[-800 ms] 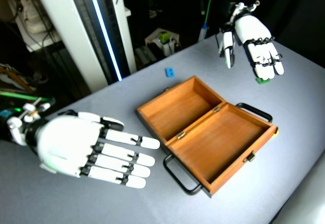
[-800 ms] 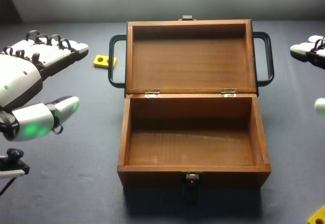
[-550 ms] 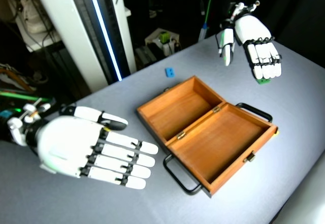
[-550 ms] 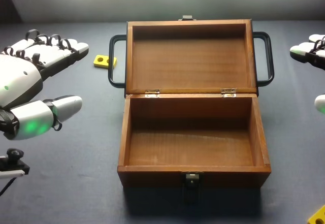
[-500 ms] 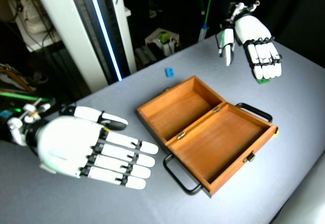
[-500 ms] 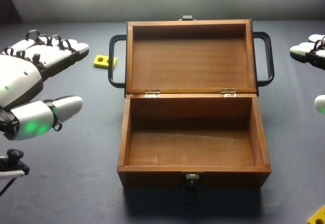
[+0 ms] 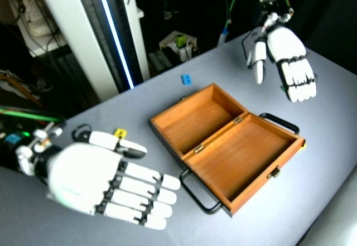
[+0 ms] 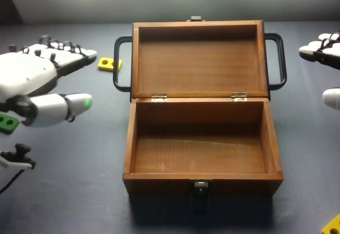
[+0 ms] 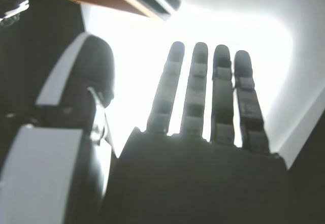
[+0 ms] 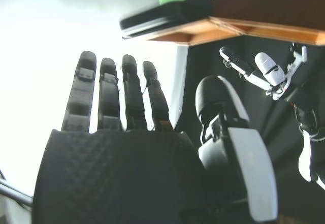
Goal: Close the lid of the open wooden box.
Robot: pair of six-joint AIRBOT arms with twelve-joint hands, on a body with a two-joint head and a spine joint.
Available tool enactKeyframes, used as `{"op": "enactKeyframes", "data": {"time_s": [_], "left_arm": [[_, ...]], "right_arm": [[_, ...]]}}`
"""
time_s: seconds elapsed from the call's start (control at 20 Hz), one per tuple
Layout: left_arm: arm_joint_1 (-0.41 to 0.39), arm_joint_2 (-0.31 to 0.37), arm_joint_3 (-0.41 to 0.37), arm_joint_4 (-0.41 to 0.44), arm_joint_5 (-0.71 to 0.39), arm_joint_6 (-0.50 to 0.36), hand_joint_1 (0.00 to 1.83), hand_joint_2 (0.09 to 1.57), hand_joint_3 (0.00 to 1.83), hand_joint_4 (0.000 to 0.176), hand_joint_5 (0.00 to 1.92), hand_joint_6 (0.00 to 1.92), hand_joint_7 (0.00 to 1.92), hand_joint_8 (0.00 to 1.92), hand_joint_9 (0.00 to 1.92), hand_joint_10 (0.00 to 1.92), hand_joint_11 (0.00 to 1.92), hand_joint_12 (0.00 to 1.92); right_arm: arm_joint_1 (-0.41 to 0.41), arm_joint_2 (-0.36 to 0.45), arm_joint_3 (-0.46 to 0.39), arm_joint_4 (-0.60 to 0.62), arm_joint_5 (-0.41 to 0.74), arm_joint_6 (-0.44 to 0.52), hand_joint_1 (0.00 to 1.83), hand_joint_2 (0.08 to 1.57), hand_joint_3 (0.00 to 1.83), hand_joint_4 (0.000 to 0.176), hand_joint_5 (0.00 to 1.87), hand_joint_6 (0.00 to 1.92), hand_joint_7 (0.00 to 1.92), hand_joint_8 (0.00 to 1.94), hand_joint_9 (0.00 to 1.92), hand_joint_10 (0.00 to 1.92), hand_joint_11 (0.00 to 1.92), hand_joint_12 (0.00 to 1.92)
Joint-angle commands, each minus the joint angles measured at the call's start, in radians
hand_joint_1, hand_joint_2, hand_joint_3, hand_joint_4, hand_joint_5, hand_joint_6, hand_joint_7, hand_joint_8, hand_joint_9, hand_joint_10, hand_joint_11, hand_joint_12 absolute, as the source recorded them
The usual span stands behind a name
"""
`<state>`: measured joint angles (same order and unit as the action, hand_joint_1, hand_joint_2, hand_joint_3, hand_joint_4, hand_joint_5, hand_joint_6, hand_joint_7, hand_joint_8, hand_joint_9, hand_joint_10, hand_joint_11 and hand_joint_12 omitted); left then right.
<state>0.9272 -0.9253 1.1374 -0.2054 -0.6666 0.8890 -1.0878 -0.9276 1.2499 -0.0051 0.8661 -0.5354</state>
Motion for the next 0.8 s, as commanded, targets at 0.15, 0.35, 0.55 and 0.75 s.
{"op": "enactKeyframes", "data": {"time_s": [0.15, 0.35, 0.55, 0.75], "left_arm": [[-0.073, -0.041, 0.058, 0.007, 0.036, 0.045, 0.0, 1.42, 0.01, 0.0, 0.06, 0.0, 0.05, 0.0, 0.06, 0.0, 0.0, 0.08], [-0.13, -0.098, 0.135, -0.001, 0.154, 0.07, 0.0, 1.42, 0.01, 0.0, 0.01, 0.0, 0.02, 0.0, 0.03, 0.0, 0.0, 0.01], [-0.174, -0.135, 0.178, -0.024, 0.249, 0.152, 0.0, 1.41, 0.0, 0.0, 0.01, 0.0, 0.02, 0.0, 0.02, 0.0, 0.01, 0.01], [-0.208, -0.173, 0.217, -0.025, 0.322, 0.196, 0.0, 1.41, 0.0, 0.0, 0.01, 0.0, 0.02, 0.0, 0.02, 0.0, 0.01, 0.01]], "right_arm": [[0.042, -0.027, 0.053, 0.014, -0.007, 0.004, 0.22, 1.45, 0.0, 0.0, 0.14, 0.0, 0.1, 0.0, 0.04, 0.0, 0.09, 0.01], [0.077, -0.067, 0.098, 0.001, -0.072, 0.004, 0.14, 1.46, 0.0, 0.0, 0.08, 0.0, 0.06, 0.0, 0.02, 0.0, 0.08, 0.0], [0.12, -0.112, 0.145, -0.036, -0.147, 0.004, 0.15, 1.47, 0.0, 0.0, 0.09, 0.0, 0.06, 0.0, 0.02, 0.0, 0.09, 0.0], [0.166, -0.146, 0.179, -0.084, -0.207, 0.004, 0.15, 1.47, 0.0, 0.0, 0.09, 0.0, 0.06, 0.0, 0.02, 0.0, 0.09, 0.0]]}}
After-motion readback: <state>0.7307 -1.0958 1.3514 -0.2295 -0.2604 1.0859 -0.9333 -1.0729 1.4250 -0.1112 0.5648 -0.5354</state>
